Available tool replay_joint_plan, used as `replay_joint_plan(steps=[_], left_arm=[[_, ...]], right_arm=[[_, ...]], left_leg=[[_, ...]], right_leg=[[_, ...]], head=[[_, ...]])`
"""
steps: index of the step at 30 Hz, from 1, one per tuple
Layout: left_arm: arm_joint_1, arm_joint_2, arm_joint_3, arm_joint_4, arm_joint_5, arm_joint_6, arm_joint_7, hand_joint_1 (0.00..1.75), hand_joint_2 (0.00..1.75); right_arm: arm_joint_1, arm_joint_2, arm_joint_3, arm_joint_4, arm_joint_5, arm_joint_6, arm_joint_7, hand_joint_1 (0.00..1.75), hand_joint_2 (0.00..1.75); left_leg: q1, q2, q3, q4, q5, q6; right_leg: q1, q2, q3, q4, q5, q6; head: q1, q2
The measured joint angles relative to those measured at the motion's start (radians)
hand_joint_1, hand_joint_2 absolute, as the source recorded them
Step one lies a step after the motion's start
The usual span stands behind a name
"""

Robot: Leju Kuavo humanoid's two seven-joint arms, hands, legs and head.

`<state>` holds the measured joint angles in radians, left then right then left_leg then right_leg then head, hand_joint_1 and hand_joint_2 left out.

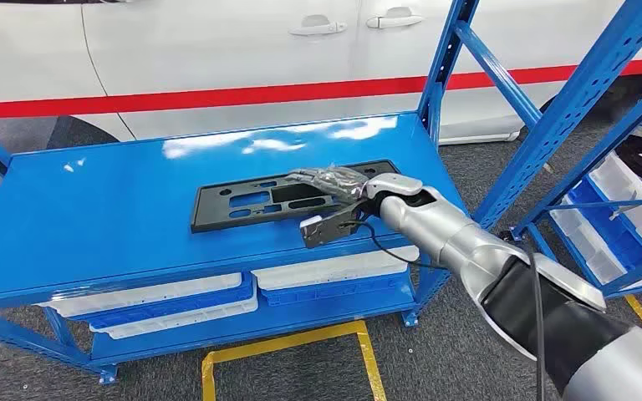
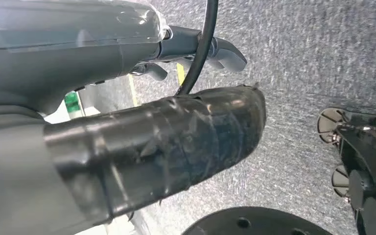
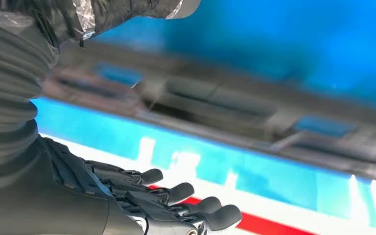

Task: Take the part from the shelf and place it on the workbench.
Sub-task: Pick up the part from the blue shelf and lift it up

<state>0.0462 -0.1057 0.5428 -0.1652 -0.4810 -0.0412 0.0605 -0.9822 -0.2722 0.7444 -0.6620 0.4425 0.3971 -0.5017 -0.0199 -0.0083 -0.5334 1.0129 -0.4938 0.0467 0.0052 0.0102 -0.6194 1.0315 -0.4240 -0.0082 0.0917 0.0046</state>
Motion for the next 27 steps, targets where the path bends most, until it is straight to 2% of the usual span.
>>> replay_joint_plan(steps=[9, 15, 19, 27], left_arm=[[0.0, 0.0, 0.014, 0.0, 0.002, 0.006, -0.001, 0.0, 0.0], [0.001, 0.0, 0.015, 0.0, -0.005, 0.008, -0.007, 0.0, 0.0], [0.001, 0.0, 0.016, 0.0, -0.007, 0.008, -0.007, 0.0, 0.0], [0.0, 0.0, 0.016, 0.0, -0.011, 0.005, -0.001, 0.0, 0.0]], right_arm=[[-0.012, -0.035, 0.034, -0.061, -0.033, -0.01, 0.017, 0.0, 1.75], [-0.02, -0.035, 0.083, -0.079, -0.017, -0.085, 0.095, 0.0, 1.75], [-0.005, -0.025, 0.135, -0.075, 0.024, -0.178, 0.14, 0.0, 1.75], [0.024, 0.012, 0.19, -0.033, 0.071, -0.234, 0.167, 0.0, 1.75]], left_leg=[[0.0, 0.0, 0.0, 0.0, 0.0, 0.0], [0.0, 0.0, 0.0, 0.0, 0.0, 0.0], [0.0, 0.0, 0.0, 0.0, 0.0, 0.0], [0.0, 0.0, -0.001, 0.0, 0.0, 0.0]], right_leg=[[0.0, 0.0, 0.0, -0.001, 0.0, 0.0], [0.0, 0.0, 0.0, -0.001, -0.001, 0.001], [0.001, -0.001, 0.0, 0.0, -0.001, 0.0], [0.001, -0.001, 0.0, 0.0, -0.001, 0.0]], head=[[0.0, 0.0], [0.0, 0.0], [0.0, 0.0], [0.0, 0.0]])
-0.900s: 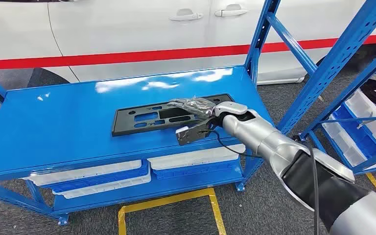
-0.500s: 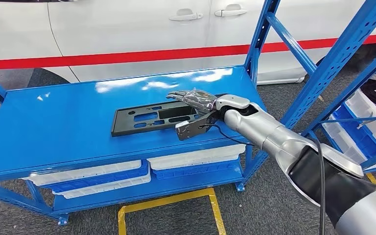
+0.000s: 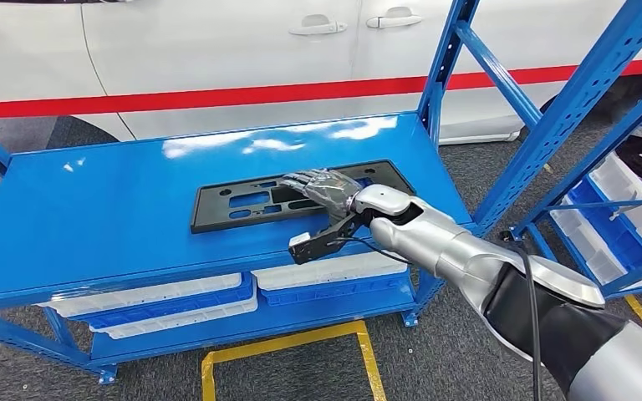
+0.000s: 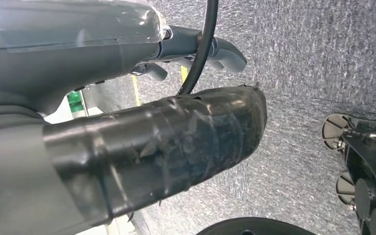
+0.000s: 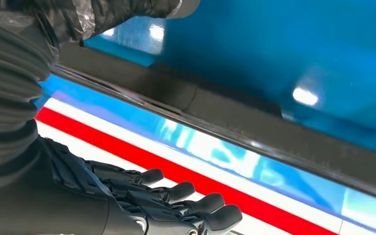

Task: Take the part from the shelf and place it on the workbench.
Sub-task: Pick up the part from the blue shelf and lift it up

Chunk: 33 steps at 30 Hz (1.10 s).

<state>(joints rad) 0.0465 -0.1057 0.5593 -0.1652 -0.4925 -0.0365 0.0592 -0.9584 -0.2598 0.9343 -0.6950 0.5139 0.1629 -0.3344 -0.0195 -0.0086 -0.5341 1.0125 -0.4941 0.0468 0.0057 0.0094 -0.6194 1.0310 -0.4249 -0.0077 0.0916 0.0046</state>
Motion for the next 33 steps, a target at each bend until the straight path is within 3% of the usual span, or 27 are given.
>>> replay_joint_plan(steps=[8, 10, 14, 16, 23, 27, 31, 33], left_arm=[[-0.002, 0.0, 0.0, 0.0, -0.018, -0.01, 0.001, 0.0, 0.0], [-0.006, -0.003, 0.0, -0.001, -0.019, -0.025, -0.027, 0.0, 0.0], [-0.022, -0.017, 0.0, -0.003, -0.019, -0.039, -0.079, 0.0, 0.0], [-0.031, -0.024, 0.0, -0.003, -0.02, -0.036, -0.082, 0.0, 0.0], [-0.04, -0.034, 0.0, -0.003, -0.023, -0.036, -0.084, 0.0, 0.0], [-0.04, -0.034, 0.0, -0.003, -0.029, -0.035, -0.083, 0.0, 0.0], [-0.043, -0.036, 0.0, -0.003, -0.033, -0.034, -0.08, 0.0, 0.0], [-0.044, -0.037, 0.0, -0.003, -0.032, -0.034, -0.079, 0.0, 0.0]], right_arm=[[0.024, 0.074, 0.03, 0.094, 0.073, -0.105, 0.072, 0.0, 1.75], [0.026, 0.092, 0.031, 0.111, 0.116, -0.192, 0.129, 0.0, 1.75], [0.015, 0.117, 0.026, 0.112, 0.298, -0.439, 0.327, 0.0, 1.75], [0.016, 0.127, 0.01, 0.111, 0.363, -0.491, 0.361, 0.0, 1.75], [0.029, 0.142, -0.028, 0.111, 0.4, -0.512, 0.371, 0.0, 1.75], [0.035, 0.153, -0.063, 0.124, 0.451, -0.545, 0.456, 0.0, 1.75], [0.042, 0.167, -0.109, 0.181, 0.502, -0.498, 0.539, 0.01, 1.75], [0.056, 0.169, -0.129, 0.212, 0.512, -0.461, 0.559, 0.14, 1.75]], left_leg=[[0.0, 0.0, 0.0, 0.0, 0.0, 0.0], [0.0, 0.0, 0.0, 0.0, 0.0, 0.0], [0.0, -0.001, 0.0, 0.0, 0.0, 0.0], [0.0, -0.001, 0.001, 0.0, 0.0, 0.0], [0.0, 0.0, 0.0, 0.0, 0.0, 0.0], [0.0, 0.0, 0.0, 0.0, 0.0, 0.0], [0.0, -0.001, 0.0, 0.0, 0.0, 0.0], [0.0, -0.002, 0.0, 0.0, 0.0, 0.0]], right_leg=[[0.0, 0.0, 0.0, 0.0, 0.0, 0.0], [0.0, 0.0, 0.0, 0.0, 0.0, 0.0], [0.0, 0.0, 0.0, 0.0, 0.0, 0.0], [0.0, 0.0, 0.0, 0.0, 0.0, 0.0], [0.0, 0.0, 0.0, 0.0, 0.0, 0.0], [0.0, 0.0, 0.0, 0.0, 0.0, 0.0], [0.0, 0.0, 0.0, 0.0, 0.0, 0.0], [0.0, -0.001, 0.0, 0.0, 0.0, 0.0]], head=[[0.0, 0.0], [0.0, 0.0], [0.0, 0.0], [0.0, 0.0], [0.0, 0.0], [0.0, 0.0], [0.0, 0.0], [0.0, 0.0]])
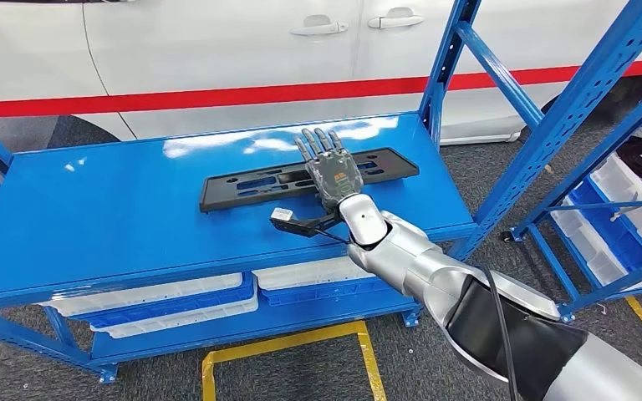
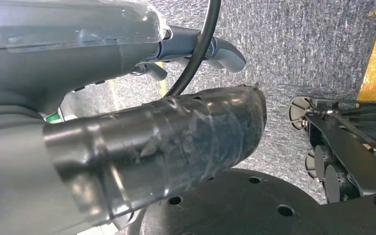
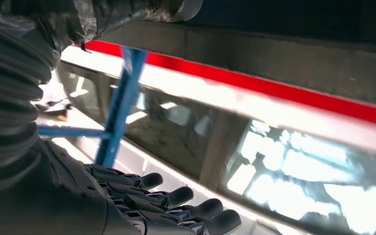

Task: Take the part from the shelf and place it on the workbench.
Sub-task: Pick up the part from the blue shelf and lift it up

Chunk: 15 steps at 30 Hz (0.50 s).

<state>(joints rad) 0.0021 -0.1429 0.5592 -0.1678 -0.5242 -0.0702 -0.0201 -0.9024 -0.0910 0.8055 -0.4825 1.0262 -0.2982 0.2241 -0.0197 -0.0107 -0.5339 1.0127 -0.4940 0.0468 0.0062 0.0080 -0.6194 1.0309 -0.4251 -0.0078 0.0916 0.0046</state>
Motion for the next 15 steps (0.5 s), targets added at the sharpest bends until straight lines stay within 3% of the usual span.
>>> replay_joint_plan(steps=[3, 4, 7, 8, 15], left_arm=[[0.0, -0.001, 0.0, 0.0, 0.001, 0.0, 0.002, 0.0, 0.0], [0.0, -0.001, 0.0, 0.0, 0.001, 0.0, 0.003, 0.0, 0.0], [-0.001, -0.001, 0.0, 0.0, 0.001, 0.004, 0.008, 0.0, 0.0], [-0.001, -0.001, 0.0, 0.0, 0.0, 0.006, 0.009, 0.0, 0.0], [-0.002, -0.001, 0.002, 0.0, 0.001, 0.008, -0.002, 0.0, 0.0]], right_arm=[[0.026, 0.0, -0.027, 0.036, 0.003, 0.028, 0.005, 0.17, 1.75], [0.032, 0.0, -0.034, 0.045, 0.002, 0.039, 0.003, 0.39, 1.75], [0.047, -0.001, -0.061, 0.065, -0.005, 0.089, -0.017, 1.58, 1.75], [0.051, -0.001, -0.07, 0.069, -0.006, 0.107, -0.026, 1.72, 1.75], [0.055, 0.001, -0.111, 0.078, -0.006, 0.214, -0.081, 1.75, 1.75]], left_leg=[[0.0, 0.0, 0.0, 0.0, 0.0, 0.0], [0.0, 0.0, 0.0, 0.0, 0.0, 0.0], [0.0, 0.001, 0.0, 0.0, 0.0, 0.0], [0.0, 0.001, 0.0, 0.0, 0.0, 0.0], [0.0, 0.001, 0.001, 0.0, -0.001, 0.0]], right_leg=[[0.0, -0.001, 0.0, 0.0, 0.0, 0.0], [0.0, 0.0, 0.0, 0.0, 0.0, 0.0], [0.0, 0.001, 0.0, 0.0, 0.0, 0.0], [0.0, 0.001, 0.0, 0.0, 0.0, 0.0], [0.0, 0.001, 0.0, 0.0, 0.0, 0.0]], head=[[0.0, 0.0], [0.0, 0.0], [0.0, 0.0], [0.0, 0.0], [0.0, 0.0]])
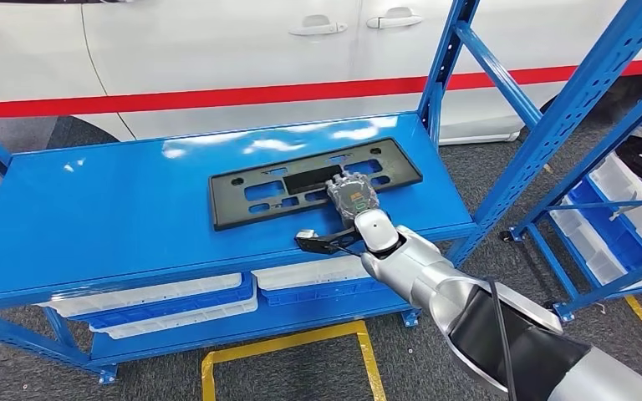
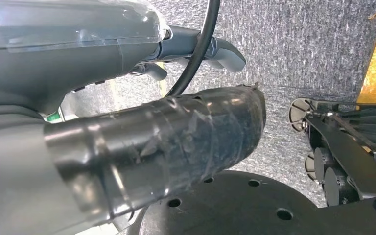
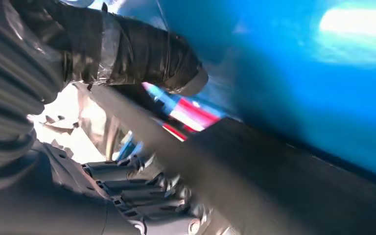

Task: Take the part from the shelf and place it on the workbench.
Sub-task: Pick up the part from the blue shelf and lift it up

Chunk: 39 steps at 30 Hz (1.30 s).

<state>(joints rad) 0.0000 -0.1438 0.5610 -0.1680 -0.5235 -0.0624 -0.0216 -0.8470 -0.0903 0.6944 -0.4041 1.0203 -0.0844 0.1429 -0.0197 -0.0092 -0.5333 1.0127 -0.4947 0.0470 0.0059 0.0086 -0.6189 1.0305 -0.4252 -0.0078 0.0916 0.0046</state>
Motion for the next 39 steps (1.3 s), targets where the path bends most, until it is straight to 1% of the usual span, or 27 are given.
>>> replay_joint_plan(steps=[5, 23, 27, 31, 33, 35, 37, 39], left_arm=[[0.0, -0.001, 0.004, 0.0, 0.001, 0.002, -0.01, 0.0, 0.0], [0.0, -0.003, 0.023, 0.0, 0.005, 0.003, -0.003, 0.0, 0.0], [0.001, -0.004, 0.025, 0.0, 0.013, -0.012, -0.01, 0.0, 1.75], [0.002, -0.004, 0.031, 0.0, 0.021, -0.044, -0.03, 0.0, 1.75], [0.003, -0.004, 0.035, -0.002, 0.02, -0.031, -0.043, 0.0, 1.75], [0.005, -0.004, 0.039, -0.005, 0.017, -0.004, -0.061, 0.0, 1.75], [0.006, -0.004, 0.043, -0.007, 0.009, 0.01, -0.064, 0.0, 1.75], [0.007, -0.003, 0.047, -0.007, 0.002, 0.018, -0.051, 0.0, 1.75]], right_arm=[[-0.009, 0.002, -0.016, 0.0, 0.002, 0.016, -0.018, 1.75, 1.75], [-0.005, 0.014, -0.033, 0.002, 0.005, 0.003, -0.046, 1.75, 1.75], [-0.003, 0.022, -0.034, 0.003, 0.007, -0.006, -0.057, 1.75, 1.75], [-0.001, 0.026, -0.037, 0.003, 0.006, -0.023, -0.089, 1.75, 1.75], [0.002, 0.028, -0.041, 0.0, 0.006, -0.046, -0.114, 1.75, 1.75], [0.012, 0.027, -0.044, -0.02, 0.004, -0.08, -0.16, 1.75, 1.75], [0.034, 0.021, -0.045, -0.082, -0.01, -0.101, -0.229, 1.75, 1.75], [0.062, 0.01, -0.045, -0.191, -0.043, -0.098, -0.274, 1.75, 1.75]], left_leg=[[0.0, 0.0, 0.002, 0.0, 0.0, 0.0], [0.0, 0.0, 0.003, 0.0, 0.0, 0.0], [0.0, 0.0, 0.003, 0.0, 0.0, 0.0], [0.0, 0.0, 0.003, 0.0, 0.0, 0.0], [0.0, 0.0, 0.003, 0.0, 0.0, 0.0], [0.0, 0.0, 0.003, 0.0, 0.0, 0.0], [0.0, 0.001, 0.003, 0.0, 0.0, 0.0], [0.0, 0.001, 0.001, 0.002, 0.0, 0.0]], right_leg=[[0.0, 0.0, 0.002, 0.0, 0.0, 0.0], [0.0, 0.0, 0.004, 0.0, -0.001, -0.001], [0.0, 0.0, 0.004, 0.0, -0.001, -0.001], [0.0, 0.0, 0.004, 0.0, -0.001, -0.001], [0.0, 0.0, 0.004, 0.0, -0.001, -0.001], [0.0, 0.001, 0.003, 0.0, -0.001, -0.001], [0.0, 0.002, 0.002, 0.0, -0.001, -0.001], [-0.001, 0.002, 0.001, -0.001, 0.0, 0.0]], head=[[0.0, 0.0], [0.0, 0.0], [0.0, 0.0], [0.0, 0.0], [0.0, 0.0], [0.0, 0.0], [0.0, 0.0], [0.0, 0.0]])
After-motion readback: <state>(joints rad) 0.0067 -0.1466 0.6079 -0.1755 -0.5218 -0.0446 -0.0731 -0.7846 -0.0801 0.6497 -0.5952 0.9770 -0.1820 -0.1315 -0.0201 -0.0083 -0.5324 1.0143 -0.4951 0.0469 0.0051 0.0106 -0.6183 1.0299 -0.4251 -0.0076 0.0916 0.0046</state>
